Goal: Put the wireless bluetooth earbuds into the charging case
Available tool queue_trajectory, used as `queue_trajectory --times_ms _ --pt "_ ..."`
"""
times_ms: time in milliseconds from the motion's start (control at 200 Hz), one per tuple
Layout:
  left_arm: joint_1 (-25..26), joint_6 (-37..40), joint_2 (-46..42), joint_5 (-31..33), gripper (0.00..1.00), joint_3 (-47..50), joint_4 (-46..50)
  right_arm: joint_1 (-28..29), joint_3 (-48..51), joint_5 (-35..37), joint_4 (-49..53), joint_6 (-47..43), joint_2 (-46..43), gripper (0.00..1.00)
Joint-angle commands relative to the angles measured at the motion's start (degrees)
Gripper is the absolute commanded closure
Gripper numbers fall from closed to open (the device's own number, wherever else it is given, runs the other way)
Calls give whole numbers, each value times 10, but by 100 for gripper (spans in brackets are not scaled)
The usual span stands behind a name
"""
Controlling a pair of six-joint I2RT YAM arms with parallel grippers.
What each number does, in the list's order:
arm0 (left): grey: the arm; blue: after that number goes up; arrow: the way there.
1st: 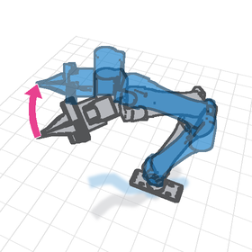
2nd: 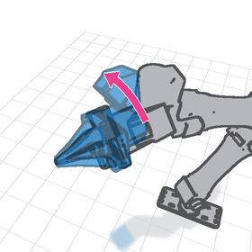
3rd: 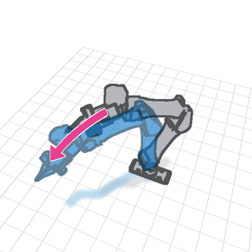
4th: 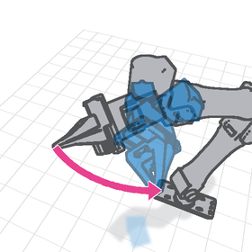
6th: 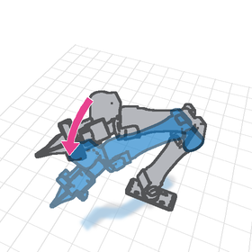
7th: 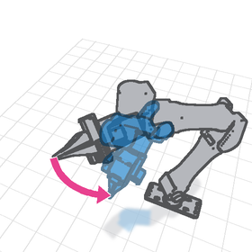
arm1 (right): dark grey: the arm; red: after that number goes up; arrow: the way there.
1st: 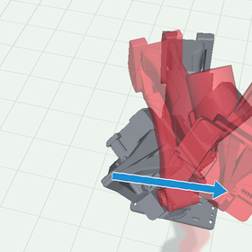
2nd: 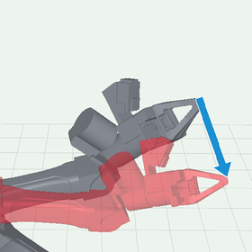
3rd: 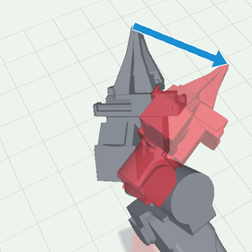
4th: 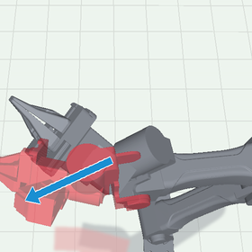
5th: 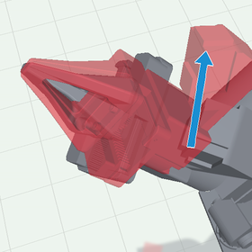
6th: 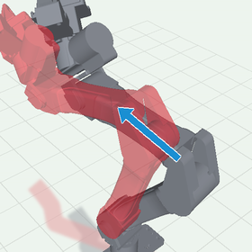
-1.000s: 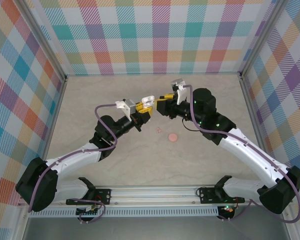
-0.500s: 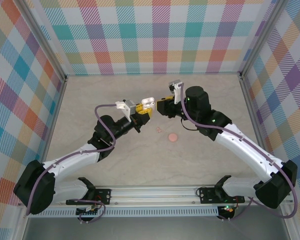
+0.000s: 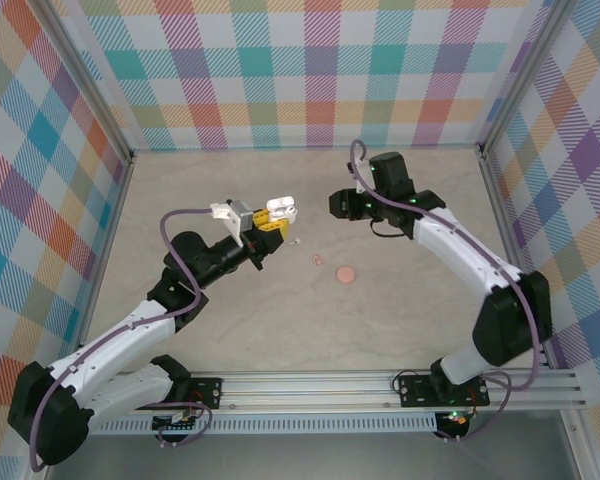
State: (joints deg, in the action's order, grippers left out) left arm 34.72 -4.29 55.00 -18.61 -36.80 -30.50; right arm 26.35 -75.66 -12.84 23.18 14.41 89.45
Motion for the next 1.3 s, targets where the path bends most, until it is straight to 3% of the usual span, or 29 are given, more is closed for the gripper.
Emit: queue_trajectory --times_ms 0,245,585,920,1295 --pt "-8 -1 -18 -29 100 -29 32 -1 -60 -93 39 -51 61 54" --pt "-8 0 -30 -37 99 -39 52 4 -198 -152 115 -106 226 52" --pt "-8 0 -34 -41 99 -47 58 38 -341 -115 237 -177 378 45" --pt "-8 -4 -32 -42 99 -45 53 65 -372 -77 281 -233 422 38" --pt "-8 -5 -28 -41 98 -44 50 85 -412 4 309 -245 466 37"
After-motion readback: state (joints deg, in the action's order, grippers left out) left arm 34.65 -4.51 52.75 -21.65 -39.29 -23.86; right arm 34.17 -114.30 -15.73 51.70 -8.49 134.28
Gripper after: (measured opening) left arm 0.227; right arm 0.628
